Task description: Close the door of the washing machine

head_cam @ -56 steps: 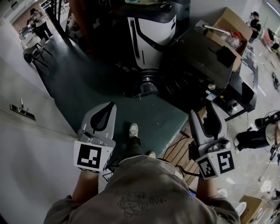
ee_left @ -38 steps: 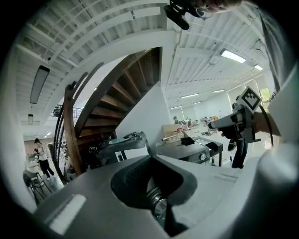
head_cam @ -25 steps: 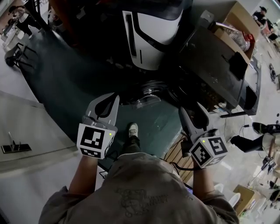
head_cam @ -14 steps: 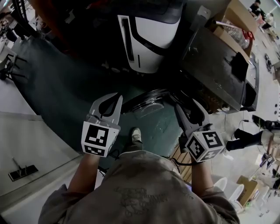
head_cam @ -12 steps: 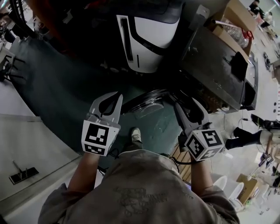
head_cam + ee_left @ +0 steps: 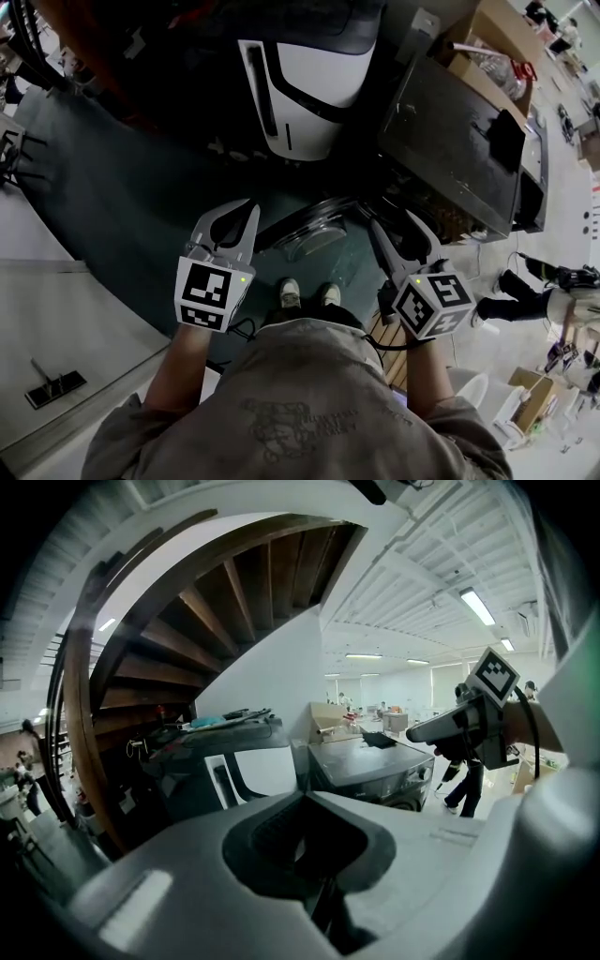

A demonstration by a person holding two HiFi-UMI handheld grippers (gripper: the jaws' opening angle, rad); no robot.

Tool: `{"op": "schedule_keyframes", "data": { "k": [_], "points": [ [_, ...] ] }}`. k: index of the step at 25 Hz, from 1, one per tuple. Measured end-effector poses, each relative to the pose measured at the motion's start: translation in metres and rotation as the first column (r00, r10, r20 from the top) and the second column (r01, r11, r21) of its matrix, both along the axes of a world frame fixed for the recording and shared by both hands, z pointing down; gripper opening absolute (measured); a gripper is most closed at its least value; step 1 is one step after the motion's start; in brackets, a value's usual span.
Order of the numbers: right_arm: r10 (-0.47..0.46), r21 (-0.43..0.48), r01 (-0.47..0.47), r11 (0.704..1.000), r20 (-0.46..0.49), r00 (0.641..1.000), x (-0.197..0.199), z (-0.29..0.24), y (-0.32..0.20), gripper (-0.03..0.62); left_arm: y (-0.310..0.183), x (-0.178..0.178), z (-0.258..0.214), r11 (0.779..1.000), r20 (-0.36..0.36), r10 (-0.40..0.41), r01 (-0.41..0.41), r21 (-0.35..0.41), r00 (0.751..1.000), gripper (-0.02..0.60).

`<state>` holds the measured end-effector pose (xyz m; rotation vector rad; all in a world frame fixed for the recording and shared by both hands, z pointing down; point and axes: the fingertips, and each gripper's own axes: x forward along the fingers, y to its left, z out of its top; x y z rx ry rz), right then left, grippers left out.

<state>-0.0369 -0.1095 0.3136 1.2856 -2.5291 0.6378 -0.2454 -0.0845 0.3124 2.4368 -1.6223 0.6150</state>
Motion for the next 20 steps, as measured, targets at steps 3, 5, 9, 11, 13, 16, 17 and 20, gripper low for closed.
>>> {"op": "schedule_keyframes", "data": {
  "k": [3,5,9,11,13,16,17,20],
  "points": [
    [-0.012,-0.016,0.012,1.000,-0.006,1.000,0.009,0.007,-0.003,0.245,-0.006,0.006,-0.005,1.000,0.002,-0.014,0.014,0.005,1.000,0.000],
    [-0.023,-0.029,0.023,0.999,-0.002,1.000,0.012,0.010,-0.006,0.245,-0.009,0.009,-0.008,1.000,0.006,-0.029,0.028,0.013,1.000,0.000],
    [-0.036,-0.057,0.037,0.998,0.011,0.999,0.015,0.017,-0.012,0.244,-0.009,0.014,-0.004,0.998,-0.002,-0.056,0.056,0.000,0.998,0.000],
    [-0.035,-0.089,0.037,0.995,0.024,0.999,0.016,0.027,-0.015,0.243,-0.009,0.013,0.003,0.998,-0.001,-0.068,0.068,-0.017,0.998,0.000],
    [-0.032,-0.144,0.038,0.989,0.049,0.998,0.014,0.042,-0.019,0.244,-0.011,0.010,0.009,0.997,0.004,-0.077,0.077,-0.029,0.997,0.000],
    [-0.029,-0.212,0.044,0.976,0.075,0.997,0.005,0.064,-0.025,0.246,-0.016,0.007,0.017,0.996,0.009,-0.082,0.082,-0.043,0.997,0.000],
    [-0.030,-0.226,0.046,0.973,0.076,0.997,0.000,0.071,-0.027,0.257,-0.018,0.007,0.020,0.996,0.012,-0.080,0.081,-0.047,0.997,0.000],
    [-0.029,-0.274,0.049,0.960,0.078,0.997,-0.014,0.094,-0.035,0.270,-0.024,0.005,0.031,0.995,0.019,-0.069,0.070,-0.067,0.997,0.000]
  ]
}}
